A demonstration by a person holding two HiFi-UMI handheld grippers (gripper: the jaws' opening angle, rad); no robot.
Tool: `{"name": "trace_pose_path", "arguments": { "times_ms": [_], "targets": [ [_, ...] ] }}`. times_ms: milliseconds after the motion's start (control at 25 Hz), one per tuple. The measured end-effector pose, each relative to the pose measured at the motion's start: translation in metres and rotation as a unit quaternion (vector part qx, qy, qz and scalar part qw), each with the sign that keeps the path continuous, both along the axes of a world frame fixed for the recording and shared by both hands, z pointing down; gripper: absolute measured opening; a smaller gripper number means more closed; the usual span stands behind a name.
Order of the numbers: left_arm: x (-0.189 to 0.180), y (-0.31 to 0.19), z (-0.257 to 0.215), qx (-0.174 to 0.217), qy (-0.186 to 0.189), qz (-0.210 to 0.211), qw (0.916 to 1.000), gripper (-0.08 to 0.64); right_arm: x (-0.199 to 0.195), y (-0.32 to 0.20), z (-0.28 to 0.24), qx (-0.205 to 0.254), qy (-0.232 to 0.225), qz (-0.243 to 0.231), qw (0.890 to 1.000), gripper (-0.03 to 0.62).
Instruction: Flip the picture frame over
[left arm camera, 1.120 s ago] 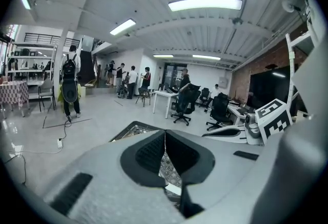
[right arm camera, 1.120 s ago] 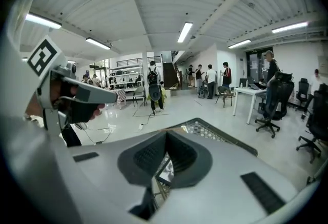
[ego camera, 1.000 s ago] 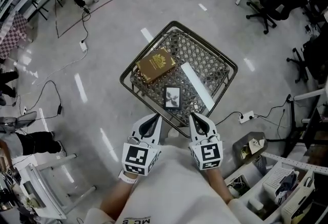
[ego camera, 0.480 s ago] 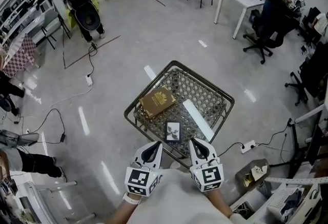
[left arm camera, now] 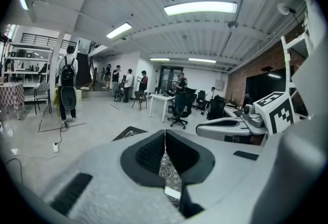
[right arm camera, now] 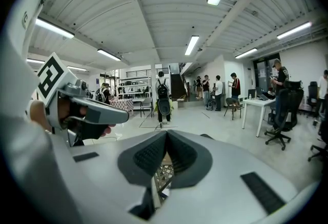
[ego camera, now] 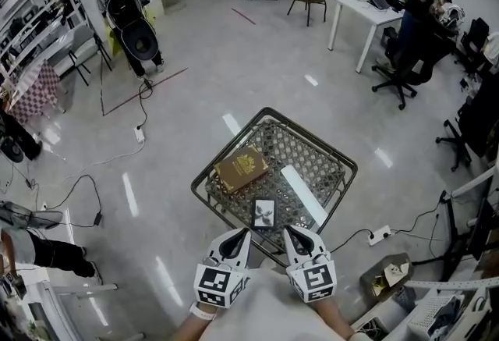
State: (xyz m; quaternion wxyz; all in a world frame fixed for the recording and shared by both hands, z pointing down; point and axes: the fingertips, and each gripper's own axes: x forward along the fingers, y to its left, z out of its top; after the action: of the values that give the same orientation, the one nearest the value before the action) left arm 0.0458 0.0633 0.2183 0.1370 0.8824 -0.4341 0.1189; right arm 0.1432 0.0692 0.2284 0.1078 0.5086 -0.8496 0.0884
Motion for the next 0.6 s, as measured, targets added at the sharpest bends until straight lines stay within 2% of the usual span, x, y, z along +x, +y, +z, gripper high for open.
{"name": "trace_pose_path", "arguments": {
  "times_ms": [600],
  "targets": [
    [0.0022, 0.0066, 0.0069, -0.008, 0.0, 0.002, 1.0, 0.029, 0.003, 0.0045, 0.0008, -0.003, -0.004, 0.007, 1.0, 0.018]
  ]
}}
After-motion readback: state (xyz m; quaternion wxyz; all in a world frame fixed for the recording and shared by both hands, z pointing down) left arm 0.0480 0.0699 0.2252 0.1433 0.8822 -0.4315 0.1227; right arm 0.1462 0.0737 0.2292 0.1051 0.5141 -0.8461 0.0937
